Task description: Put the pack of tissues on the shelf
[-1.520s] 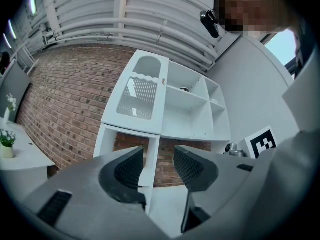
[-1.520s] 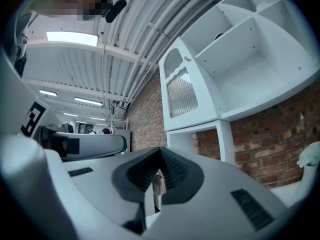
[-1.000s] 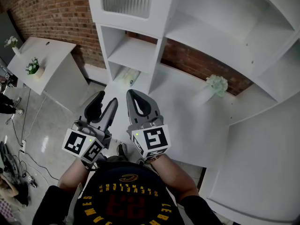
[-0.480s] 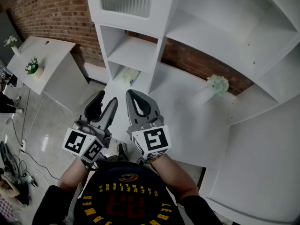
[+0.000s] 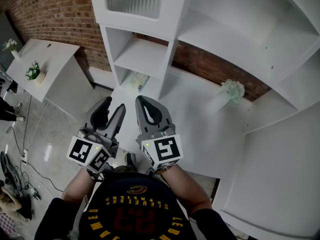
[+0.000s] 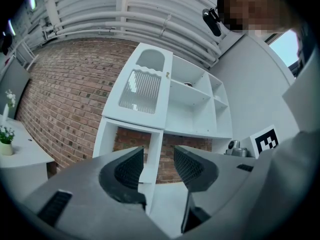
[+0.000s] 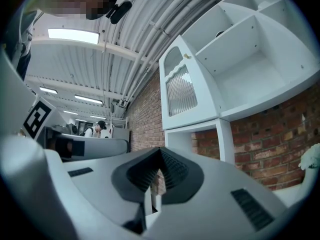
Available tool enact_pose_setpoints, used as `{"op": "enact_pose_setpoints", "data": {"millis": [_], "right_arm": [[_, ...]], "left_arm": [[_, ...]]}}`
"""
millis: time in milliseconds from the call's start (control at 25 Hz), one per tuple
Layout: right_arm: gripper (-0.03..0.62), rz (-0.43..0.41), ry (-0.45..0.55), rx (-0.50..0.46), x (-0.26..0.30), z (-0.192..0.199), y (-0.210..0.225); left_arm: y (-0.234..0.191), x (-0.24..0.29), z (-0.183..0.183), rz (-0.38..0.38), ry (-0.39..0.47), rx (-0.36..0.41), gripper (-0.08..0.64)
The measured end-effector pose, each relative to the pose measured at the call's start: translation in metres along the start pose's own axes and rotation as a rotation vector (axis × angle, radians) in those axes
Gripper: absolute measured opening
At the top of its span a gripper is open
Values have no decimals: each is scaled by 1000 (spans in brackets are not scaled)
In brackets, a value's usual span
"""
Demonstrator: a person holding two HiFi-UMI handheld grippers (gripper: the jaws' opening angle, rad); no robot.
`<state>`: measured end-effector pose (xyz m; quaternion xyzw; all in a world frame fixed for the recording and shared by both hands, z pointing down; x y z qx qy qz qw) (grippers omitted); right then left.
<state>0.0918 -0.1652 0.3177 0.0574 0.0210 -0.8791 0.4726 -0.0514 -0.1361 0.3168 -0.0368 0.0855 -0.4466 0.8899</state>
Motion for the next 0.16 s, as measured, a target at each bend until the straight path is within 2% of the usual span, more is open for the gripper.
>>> {"op": "enact_pose_setpoints", "data": {"millis": [160], "right_arm": [[-2, 5, 0, 8, 1, 5, 5]], "left_arm": [[-2, 4, 4, -2, -5, 3, 193]]}}
Point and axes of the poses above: the fingertips, and each gripper's own axes: x forward along the fingers, y to its right, z out of its underside, the point moved 7 cm from there along -x, backward along the fingers, and after that the axes turned 6 degrees about z, right-handed, at the moved point
